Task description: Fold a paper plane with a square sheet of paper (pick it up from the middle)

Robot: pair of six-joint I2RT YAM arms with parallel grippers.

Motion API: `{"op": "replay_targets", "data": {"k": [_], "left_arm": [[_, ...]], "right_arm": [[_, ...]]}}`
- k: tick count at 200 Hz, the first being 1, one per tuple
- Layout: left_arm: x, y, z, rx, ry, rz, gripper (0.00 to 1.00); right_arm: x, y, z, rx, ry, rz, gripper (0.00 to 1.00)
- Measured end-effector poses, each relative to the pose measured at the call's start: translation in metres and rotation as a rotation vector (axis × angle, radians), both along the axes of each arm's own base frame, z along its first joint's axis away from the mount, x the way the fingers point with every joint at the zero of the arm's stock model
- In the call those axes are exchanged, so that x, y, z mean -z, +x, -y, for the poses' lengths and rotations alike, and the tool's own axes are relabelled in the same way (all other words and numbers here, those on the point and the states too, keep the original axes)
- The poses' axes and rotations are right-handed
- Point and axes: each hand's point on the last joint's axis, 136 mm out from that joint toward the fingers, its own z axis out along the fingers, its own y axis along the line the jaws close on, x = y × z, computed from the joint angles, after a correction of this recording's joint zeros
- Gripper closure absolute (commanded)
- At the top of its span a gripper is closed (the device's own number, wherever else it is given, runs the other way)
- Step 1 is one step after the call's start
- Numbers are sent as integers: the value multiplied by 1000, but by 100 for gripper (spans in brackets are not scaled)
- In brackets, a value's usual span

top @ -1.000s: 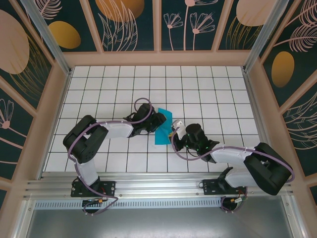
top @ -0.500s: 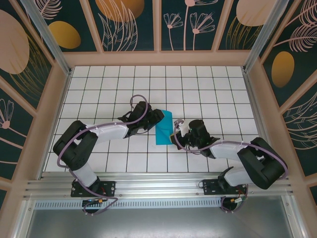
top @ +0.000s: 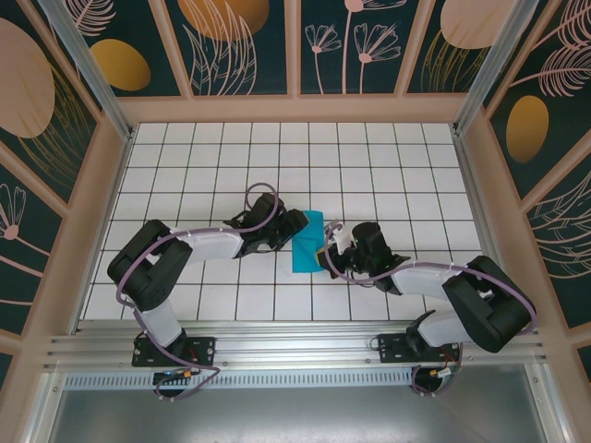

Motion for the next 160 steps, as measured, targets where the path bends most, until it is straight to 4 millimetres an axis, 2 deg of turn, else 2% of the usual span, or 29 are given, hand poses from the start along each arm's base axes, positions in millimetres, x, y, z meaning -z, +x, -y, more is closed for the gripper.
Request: {"op": "replay_targets", "data": {"k": [26,65,108,144,160], "left_arm": [[7,-2,2,2,-7,-24,33],[6,-2,3,-8,-16,-33,33],[4,-2,8,2,-40,-42,47],[0,1,14,15,-60,-41,60],[-1,1,16,19,-65,-43,60]], "right_arm": [[0,0,0,0,0,1,100],[0,0,0,-2,-2,3,100],[0,-2,-1,-11,0,12,98],[-1,-2,-3,-15,-6,37,90],[-2,-1,-4,-12,-13,52,84]]}}
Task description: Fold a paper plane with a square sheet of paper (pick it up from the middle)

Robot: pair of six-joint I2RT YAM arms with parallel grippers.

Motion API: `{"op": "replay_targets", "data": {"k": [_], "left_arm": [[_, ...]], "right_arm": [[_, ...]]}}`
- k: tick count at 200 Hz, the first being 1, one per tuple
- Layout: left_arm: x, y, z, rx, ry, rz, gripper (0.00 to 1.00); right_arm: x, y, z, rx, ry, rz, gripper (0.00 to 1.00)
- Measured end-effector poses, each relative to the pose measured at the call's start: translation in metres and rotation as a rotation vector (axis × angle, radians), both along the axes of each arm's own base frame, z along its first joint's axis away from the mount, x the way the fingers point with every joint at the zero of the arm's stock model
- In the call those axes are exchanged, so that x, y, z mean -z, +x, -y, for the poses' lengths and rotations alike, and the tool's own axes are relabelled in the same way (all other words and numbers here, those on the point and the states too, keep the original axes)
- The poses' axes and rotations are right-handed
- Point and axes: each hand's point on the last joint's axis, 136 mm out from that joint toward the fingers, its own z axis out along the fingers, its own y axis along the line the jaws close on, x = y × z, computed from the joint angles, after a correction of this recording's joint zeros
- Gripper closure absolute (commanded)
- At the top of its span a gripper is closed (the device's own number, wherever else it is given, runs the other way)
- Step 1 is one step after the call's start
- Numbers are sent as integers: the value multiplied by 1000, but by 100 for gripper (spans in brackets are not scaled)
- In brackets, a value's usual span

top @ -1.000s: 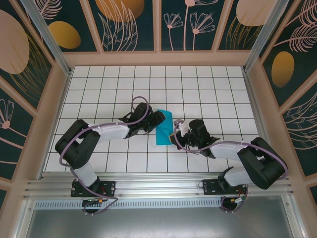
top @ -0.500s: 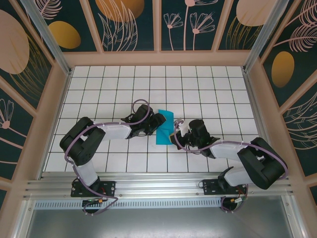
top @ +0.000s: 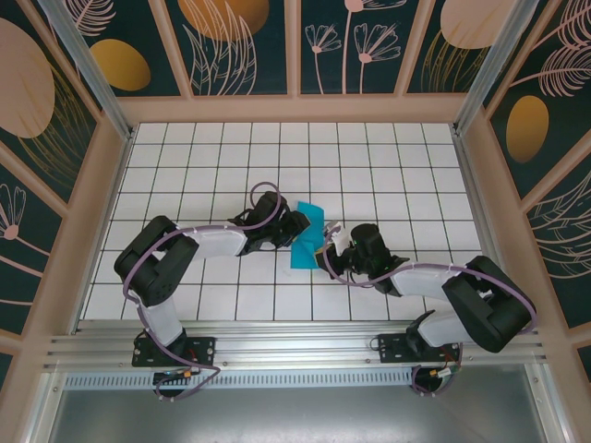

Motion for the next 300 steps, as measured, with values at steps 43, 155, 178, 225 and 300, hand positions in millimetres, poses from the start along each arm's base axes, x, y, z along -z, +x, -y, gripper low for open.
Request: {"op": "replay_targets", "data": {"k": [43,155,178,225,300], "left_arm": [[0,0,0,1,-2,2,61],[0,0,2,8,-5,2,70],[2,0,2,9,-3,-2,70],[2,-1,2,11,-3,-4,70],[3,-2,3,17,-5,-7,67]], "right_arm": [[0,4,1,15,-23,40,79],[-8,8,-8,19,-45,112,73],[-8,10,-10,20,-52,118,73],[-6,14,-13,27,-73,132,72],[-7,15,-16,25,-78,150,95]]}}
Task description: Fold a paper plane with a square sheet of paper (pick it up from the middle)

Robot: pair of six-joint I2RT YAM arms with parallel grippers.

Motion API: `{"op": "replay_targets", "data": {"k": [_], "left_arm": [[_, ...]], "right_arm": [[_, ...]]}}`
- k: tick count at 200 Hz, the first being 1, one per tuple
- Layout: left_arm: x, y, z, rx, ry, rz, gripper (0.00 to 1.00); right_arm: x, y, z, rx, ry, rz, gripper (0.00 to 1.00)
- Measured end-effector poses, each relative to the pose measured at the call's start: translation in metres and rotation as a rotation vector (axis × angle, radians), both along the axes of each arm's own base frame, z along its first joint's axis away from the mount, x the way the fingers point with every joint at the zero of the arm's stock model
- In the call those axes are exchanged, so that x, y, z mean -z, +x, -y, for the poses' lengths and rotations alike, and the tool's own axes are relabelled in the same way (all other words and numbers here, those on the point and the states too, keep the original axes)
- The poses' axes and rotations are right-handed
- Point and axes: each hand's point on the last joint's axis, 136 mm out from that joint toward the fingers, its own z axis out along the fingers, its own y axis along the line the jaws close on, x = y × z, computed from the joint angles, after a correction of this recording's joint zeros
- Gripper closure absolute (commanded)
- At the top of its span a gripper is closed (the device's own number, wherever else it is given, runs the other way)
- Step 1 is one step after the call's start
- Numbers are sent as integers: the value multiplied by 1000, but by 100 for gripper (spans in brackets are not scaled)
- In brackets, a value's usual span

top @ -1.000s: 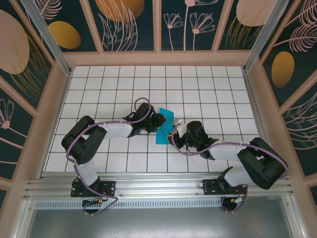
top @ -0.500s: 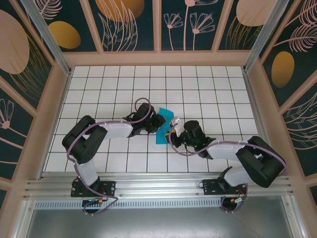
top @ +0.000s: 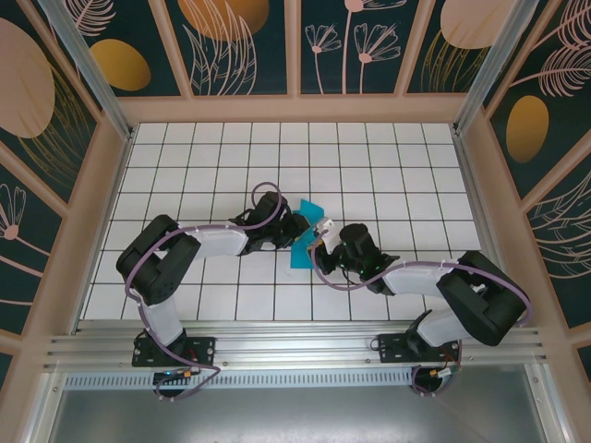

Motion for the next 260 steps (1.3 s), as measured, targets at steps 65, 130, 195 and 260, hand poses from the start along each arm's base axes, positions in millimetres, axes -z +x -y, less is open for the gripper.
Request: {"op": "replay_targets", "data": {"k": [65,130,195,260], "left_arm": [[-28,5,-36,-85,131,117,40],[-55,-12,-89,-216,183,219,55],[-26,-26,-87,-151,211,151,67],[23,-42,-58,19,187,20,77]], "right_arm": [[-1,6,3,93,60,-116,100],[-5,4,-8,282,226,-354,100],[-19,5,-22,376,299,-406,100],[8,2,-18,400,236,-447,100]]}}
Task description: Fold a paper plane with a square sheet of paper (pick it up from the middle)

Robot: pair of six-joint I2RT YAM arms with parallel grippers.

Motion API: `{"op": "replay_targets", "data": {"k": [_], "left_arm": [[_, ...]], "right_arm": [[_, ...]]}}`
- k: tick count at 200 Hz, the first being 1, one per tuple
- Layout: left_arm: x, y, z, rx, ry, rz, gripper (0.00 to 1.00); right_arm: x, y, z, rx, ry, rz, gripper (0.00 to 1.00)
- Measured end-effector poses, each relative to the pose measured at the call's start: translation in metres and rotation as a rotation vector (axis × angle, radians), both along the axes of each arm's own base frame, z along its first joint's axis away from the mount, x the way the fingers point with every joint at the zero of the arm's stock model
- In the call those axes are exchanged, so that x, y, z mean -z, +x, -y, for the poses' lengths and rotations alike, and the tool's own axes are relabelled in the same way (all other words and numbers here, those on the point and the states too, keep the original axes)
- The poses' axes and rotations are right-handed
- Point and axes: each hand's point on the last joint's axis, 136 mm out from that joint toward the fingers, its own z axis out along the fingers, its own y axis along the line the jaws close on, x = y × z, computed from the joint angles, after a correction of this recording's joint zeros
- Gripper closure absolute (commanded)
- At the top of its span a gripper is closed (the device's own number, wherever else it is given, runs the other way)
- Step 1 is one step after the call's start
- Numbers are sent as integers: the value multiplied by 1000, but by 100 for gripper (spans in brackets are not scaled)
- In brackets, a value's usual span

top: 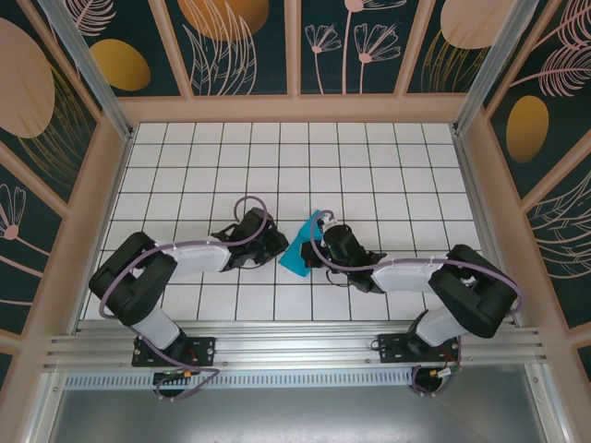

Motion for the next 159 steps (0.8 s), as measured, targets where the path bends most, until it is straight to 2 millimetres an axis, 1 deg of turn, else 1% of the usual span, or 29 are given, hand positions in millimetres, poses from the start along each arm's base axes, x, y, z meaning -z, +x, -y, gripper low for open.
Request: {"op": "replay_targets", "data": {"k": [44,63,95,136,145,159], "left_arm": [[6,-5,13,68,-36,-27,79],[7,-8,17,91,-41,-33,78],[4,-12,24,129,-59,-30,79],[2,-18,30,161,-66,-25,86],[4,-18,32,165,-67,-31,88],[10,-19,33,171,-58,-42,89]], "right_arm": [[14,-4,0,-13,-20,-36,100],[16,-4,0,-11,-23,-42,100],[16,-4,0,-11,-24,-43,100],[16,-4,0,-10,-24,-44,100],[16,-4,0,-10,-23,-44,100],[17,-5,0,-8,-23,-47,100]]}}
